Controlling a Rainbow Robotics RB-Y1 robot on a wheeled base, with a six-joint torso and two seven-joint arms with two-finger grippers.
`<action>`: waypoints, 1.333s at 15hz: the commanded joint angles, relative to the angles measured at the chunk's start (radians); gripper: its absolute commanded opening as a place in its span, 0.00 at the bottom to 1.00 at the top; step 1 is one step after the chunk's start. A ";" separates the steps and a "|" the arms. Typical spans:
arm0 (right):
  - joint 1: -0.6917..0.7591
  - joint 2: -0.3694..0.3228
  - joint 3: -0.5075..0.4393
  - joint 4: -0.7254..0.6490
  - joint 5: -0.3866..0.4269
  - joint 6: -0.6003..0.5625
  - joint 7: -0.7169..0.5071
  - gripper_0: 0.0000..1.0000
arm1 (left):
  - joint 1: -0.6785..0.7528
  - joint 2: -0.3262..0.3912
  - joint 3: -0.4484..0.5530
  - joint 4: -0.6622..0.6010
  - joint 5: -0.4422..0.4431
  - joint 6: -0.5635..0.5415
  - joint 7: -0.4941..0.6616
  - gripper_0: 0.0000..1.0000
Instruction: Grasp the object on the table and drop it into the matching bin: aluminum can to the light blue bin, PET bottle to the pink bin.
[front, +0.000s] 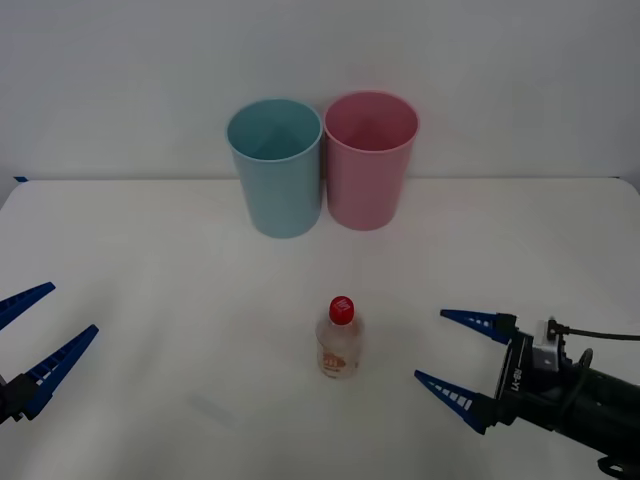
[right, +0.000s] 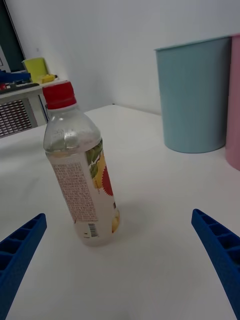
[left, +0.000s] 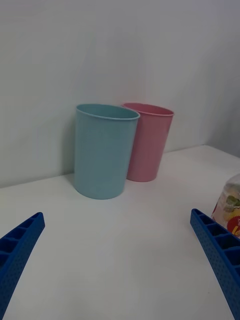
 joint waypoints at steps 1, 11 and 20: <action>-0.023 0.000 0.065 0.001 -0.002 0.068 0.012 1.00 | 0.000 0.000 0.000 0.000 0.000 0.000 0.000 1.00; -0.080 0.015 0.230 0.001 -0.017 0.224 0.046 1.00 | 0.000 0.000 0.000 0.000 0.000 0.000 0.000 1.00; -0.114 0.057 0.331 0.001 -0.020 0.348 0.070 1.00 | 0.000 0.000 0.000 0.000 0.000 0.000 0.000 1.00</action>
